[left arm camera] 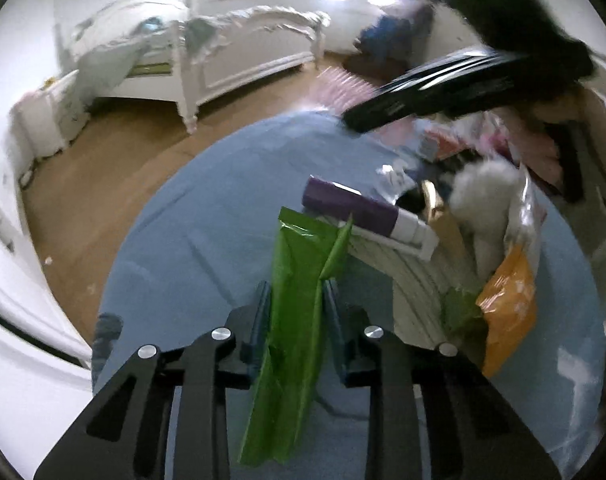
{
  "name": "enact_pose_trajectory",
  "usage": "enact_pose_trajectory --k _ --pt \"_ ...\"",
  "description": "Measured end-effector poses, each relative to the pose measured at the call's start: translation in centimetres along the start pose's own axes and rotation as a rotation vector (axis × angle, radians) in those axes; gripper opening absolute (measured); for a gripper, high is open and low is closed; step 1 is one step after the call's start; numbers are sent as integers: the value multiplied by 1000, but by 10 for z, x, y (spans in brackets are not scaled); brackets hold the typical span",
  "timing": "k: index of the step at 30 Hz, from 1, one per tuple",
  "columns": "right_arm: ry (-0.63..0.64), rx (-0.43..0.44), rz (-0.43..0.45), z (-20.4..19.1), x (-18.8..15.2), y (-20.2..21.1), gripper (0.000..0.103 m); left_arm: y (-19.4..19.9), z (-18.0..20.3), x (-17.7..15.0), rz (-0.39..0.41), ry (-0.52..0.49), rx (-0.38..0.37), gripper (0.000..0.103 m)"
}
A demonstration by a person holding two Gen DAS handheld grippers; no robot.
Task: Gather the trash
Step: 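Grasp the green packet with the left tool while the right tool grasps the pink hair roller, then carry the green packet and pink roller into the black bin and release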
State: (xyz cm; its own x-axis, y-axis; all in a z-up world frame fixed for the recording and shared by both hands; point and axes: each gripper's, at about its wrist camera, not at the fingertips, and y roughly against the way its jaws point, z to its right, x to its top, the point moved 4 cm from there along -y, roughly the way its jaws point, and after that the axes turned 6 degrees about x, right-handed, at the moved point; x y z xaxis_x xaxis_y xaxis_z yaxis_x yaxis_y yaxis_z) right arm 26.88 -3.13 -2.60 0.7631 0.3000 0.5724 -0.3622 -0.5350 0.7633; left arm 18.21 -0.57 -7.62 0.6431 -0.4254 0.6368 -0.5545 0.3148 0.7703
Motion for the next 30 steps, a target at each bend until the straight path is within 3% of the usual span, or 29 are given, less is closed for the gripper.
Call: enact_pose_trajectory --k 2,6,11,19,25,30 --pt "-33 33 99 -5 -4 30 30 15 2 -2 36 28 -1 26" --pt "-166 106 319 -9 -43 96 30 50 9 4 117 110 -30 26" --pt "-285 18 492 15 -94 160 30 86 39 36 209 156 -72 27" --pt "-366 -189 665 58 -177 250 30 87 135 93 266 125 -208 27" --pt "-458 -327 738 104 -239 280 30 49 211 128 236 105 -326 27" --pt "-560 -387 775 143 -290 299 30 24 255 146 210 98 -397 27"
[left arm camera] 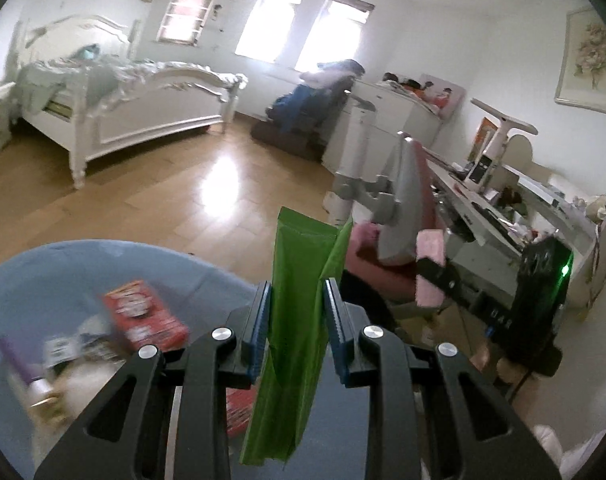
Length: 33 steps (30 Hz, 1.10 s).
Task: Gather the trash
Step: 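Carry the green packet and pink roller into the black bin and release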
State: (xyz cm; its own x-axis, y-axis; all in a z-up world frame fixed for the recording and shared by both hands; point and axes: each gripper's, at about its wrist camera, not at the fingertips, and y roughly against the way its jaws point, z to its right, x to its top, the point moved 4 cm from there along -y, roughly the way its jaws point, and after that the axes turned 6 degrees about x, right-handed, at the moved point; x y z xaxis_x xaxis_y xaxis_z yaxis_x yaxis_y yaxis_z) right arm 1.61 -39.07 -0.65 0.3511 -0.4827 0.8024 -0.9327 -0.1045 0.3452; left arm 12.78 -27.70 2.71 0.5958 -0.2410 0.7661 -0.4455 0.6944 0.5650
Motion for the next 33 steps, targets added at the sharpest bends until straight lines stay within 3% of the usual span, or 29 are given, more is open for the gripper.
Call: enact_pose_trajectory --k 9,17,27,30,31,32,33 --pt "-137 -90 24 101 -16 6 30 -83 70 -2 -104 -69 -76 27" --pt "-250 -143 -27 172 -26 -24 30 -186 104 -24 -285 -40 -123 27" --pt "-313 -153 -56 209 -32 -38 30 -207 123 -22 -301 -57 -122 30" --pt "-324 -159 -79 207 -36 -42 32 -210 124 -20 -286 -69 -93 46" --pt "-327 -163 -87 209 -36 -43 35 -210 123 -18 -275 -75 -66 61" --pt "-328 -171 -91 210 -37 -43 45 -209 123 -17 -268 -75 -55 76" --pt "-332 -183 -86 211 -37 -41 55 -205 122 -14 -250 -72 -45 81"
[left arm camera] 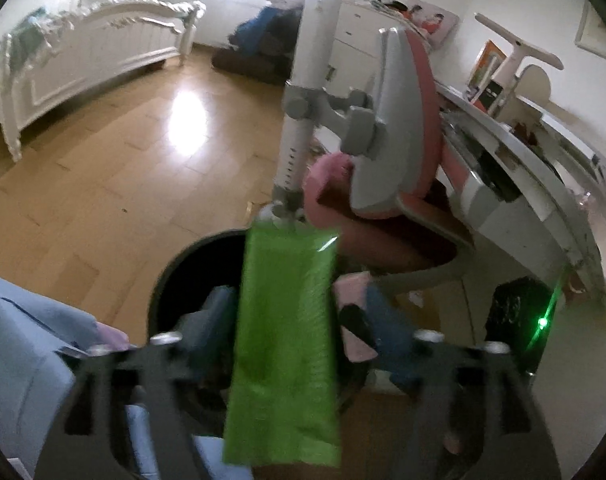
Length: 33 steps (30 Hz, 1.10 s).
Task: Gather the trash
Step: 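Carry the green packet and pink roller into the black bin and release, then grasp the orange wrapper with the left tool while the right tool grasps the white bag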
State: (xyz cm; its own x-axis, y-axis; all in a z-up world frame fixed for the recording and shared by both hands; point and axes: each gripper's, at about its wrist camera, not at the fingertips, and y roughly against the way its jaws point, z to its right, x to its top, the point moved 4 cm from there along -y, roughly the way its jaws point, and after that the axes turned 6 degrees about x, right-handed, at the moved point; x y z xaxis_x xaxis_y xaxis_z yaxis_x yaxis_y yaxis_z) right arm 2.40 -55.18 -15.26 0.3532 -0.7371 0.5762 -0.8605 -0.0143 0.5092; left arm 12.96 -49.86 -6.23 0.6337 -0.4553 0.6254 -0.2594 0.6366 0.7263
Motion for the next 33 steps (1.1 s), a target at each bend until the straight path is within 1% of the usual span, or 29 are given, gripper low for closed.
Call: enact_pose_trajectory --k 1,2,4,6,8,10,14,17,18,20,21,22,23,24,25,26,27,28,30,32,33 --pt "-7 -3 10 1 0 3 67 5 -1 1 15 2 -1 84" --pt "-16 3 26 1 0 7 73 9 -1 3 21 3 -6 84" --pt "-23 5 35 1 0 14 73 22 -1 3 21 9 -18 84" --pt "-27 13 43 -2 -1 21 73 41 -1 1 39 18 -37 84" --pt "-17 28 47 -13 -6 30 73 68 -2 -3 68 24 -50 84" --pt "7 47 42 -29 -12 35 73 96 -8 -11 97 33 -49 84" --pt "92 103 3 -81 -25 36 73 149 -36 -29 139 75 -13 84" --pt "171 146 -39 -126 -40 33 73 192 -70 -47 184 124 52 84" --pt "207 173 -64 -147 -47 30 73 206 -82 -54 201 146 69 84" --pt "260 215 -102 -176 -61 28 73 236 -111 -74 241 197 130 84" --pt "291 234 -126 -192 -69 26 73 252 -129 -88 264 226 175 84" --pt "332 257 -164 -212 -81 22 75 263 -142 -98 274 249 206 84" --pt "362 276 -192 -227 -91 19 83 274 -158 -112 282 284 249 84" --pt "404 302 -228 -246 -106 15 86 281 -169 -121 285 310 278 84" --pt "435 315 -249 -262 -118 13 93 290 -185 -137 288 344 327 87" --pt "475 326 -268 -278 -131 10 98 296 -196 -149 290 369 370 93" --pt "522 336 -288 -294 -146 6 98 301 -209 -165 289 403 414 94" --pt "560 337 -310 -306 -157 1 98 304 -216 -175 285 422 429 93" --pt "645 309 -364 -329 -185 -11 98 304 -226 -193 269 453 436 93" --pt "728 260 -407 -345 -211 -28 98 296 -232 -207 234 459 438 93" --pt "764 220 -418 -350 -222 -37 98 292 -232 -209 219 453 434 93"
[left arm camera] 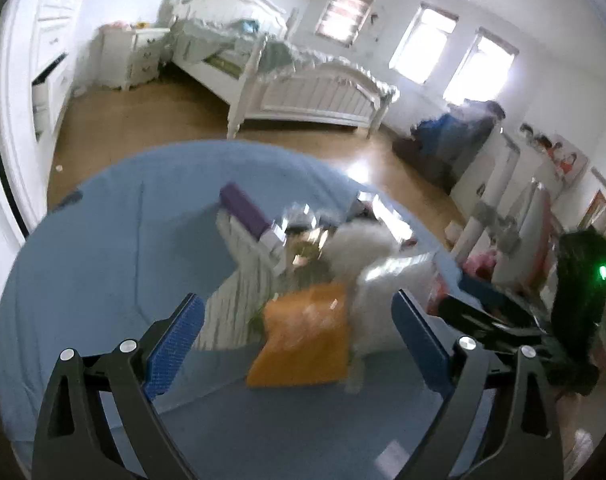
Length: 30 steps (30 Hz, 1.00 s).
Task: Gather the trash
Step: 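Grasp the orange wrapper with the left tool while the right tool grasps the white bag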
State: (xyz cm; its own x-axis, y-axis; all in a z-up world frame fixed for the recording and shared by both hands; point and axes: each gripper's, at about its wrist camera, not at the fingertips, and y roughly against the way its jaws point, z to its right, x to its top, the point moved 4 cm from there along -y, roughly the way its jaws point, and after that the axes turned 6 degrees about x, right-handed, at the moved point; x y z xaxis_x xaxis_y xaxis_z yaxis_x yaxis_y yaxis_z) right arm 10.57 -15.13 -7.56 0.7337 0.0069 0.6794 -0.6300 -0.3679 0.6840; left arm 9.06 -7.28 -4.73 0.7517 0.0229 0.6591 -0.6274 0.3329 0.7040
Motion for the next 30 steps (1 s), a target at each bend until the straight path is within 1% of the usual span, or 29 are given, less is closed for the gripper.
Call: enact_pose_trajectory --k 2,3,5,8,9,10,11,12,13,15,19,20,21,23,24,25,26,27,29,30 --pt "22 -52 -43 -5 -2 -18 98 -6 -1 -9 -27 -33 18 93" --pt "27 -64 -53 -9 -4 -24 98 -10 0 -12 -40 -46 28 93" --pt "43 -76 -65 -16 -4 -35 98 -8 -12 -19 -42 -29 19 92" --pt "55 -71 -97 -20 -7 -48 98 -8 -19 -23 -41 -7 12 92" --pt "51 -67 -104 -18 -8 -51 96 -8 -20 -23 -39 -9 15 92" --pt "44 -42 -121 -20 -8 -54 73 -8 -19 -23 -38 -21 7 91" --pt "34 -23 -131 -20 -8 -55 54 -7 -19 -22 -38 -31 4 88" --pt "37 -32 -125 -20 -7 -54 46 -7 -17 -22 -38 -46 8 87" --pt "51 -40 -123 -21 -5 -52 30 -8 -17 -23 -37 -56 9 86" --pt "39 -22 -95 -22 -3 -41 27 -10 -16 -23 -37 -65 17 86" --pt "-45 78 -34 -15 0 -13 27 -14 -13 -21 -45 -68 12 86" --pt "-61 93 -20 -13 0 -8 27 -16 -11 -21 -44 -78 19 83" --pt "-77 98 -4 -10 0 -2 27 -19 -9 -20 -45 -93 29 77" --pt "-95 106 12 -3 -2 8 27 -31 -6 -21 -81 -126 39 39" --pt "-103 107 17 1 -3 13 27 -35 -10 -20 -95 -104 27 36" --pt "-108 107 21 4 -4 19 27 -34 -13 -17 -88 -88 20 32" --pt "-112 107 27 7 -6 24 27 -33 -18 -15 -82 -78 24 32" --pt "-116 110 33 10 -9 29 27 -26 -25 -12 -61 -49 10 32" --pt "-125 118 47 14 -12 36 27 -10 -36 -4 -20 7 -44 32" --pt "-131 124 52 16 -13 39 27 -2 -41 0 2 22 -49 32"
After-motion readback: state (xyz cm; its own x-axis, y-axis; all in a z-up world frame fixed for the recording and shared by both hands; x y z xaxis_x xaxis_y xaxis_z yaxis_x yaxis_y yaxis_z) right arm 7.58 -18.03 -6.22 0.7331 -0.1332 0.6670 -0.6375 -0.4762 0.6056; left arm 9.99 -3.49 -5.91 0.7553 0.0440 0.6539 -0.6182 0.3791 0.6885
